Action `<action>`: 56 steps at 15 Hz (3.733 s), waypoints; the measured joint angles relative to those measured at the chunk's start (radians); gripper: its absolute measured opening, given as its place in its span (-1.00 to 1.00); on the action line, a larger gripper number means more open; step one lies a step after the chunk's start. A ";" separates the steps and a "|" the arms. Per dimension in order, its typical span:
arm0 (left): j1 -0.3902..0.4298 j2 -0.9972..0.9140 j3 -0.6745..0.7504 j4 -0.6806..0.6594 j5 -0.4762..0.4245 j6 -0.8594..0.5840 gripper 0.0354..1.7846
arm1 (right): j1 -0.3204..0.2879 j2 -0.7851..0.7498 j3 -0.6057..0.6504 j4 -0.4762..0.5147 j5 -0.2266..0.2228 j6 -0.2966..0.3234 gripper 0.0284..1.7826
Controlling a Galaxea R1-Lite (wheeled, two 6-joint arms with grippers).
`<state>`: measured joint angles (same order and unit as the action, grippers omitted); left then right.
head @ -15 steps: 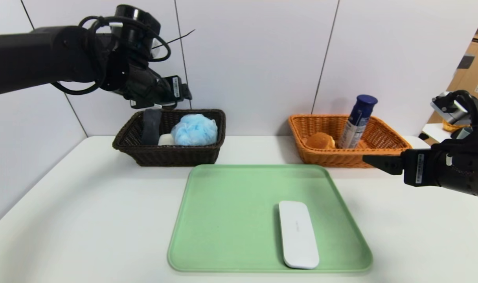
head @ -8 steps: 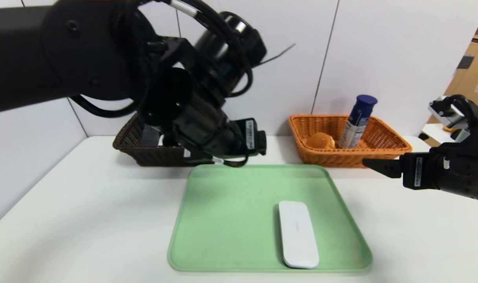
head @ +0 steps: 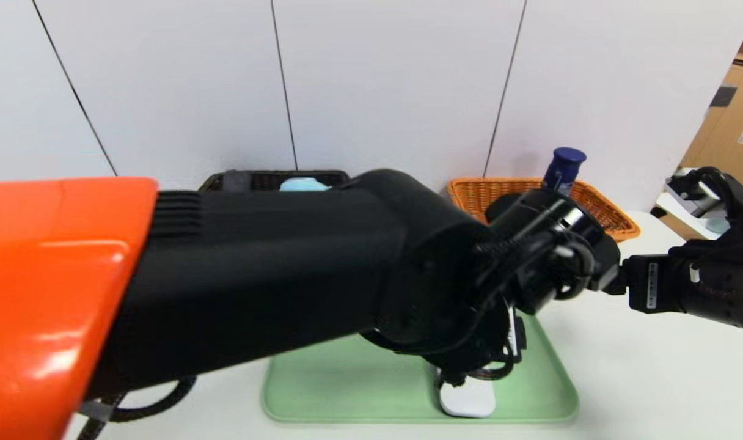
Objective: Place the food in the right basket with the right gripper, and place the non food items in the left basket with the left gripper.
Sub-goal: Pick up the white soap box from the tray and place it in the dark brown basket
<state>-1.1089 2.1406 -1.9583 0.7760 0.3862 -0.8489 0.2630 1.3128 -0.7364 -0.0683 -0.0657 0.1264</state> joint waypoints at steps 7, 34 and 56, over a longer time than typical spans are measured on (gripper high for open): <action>-0.027 0.120 -0.002 -0.068 0.084 0.004 0.89 | -0.003 -0.025 0.040 0.000 0.002 0.003 0.92; 0.143 -0.104 -0.002 -0.176 0.035 0.232 0.12 | -0.001 -0.018 0.062 0.000 0.011 -0.002 0.92; 0.884 0.043 0.011 -0.468 -0.135 0.540 0.12 | -0.047 0.060 0.051 -0.212 0.009 0.010 0.92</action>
<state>-0.2247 2.1840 -1.9472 0.3077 0.2515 -0.3094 0.2164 1.3730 -0.6849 -0.2800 -0.0566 0.1366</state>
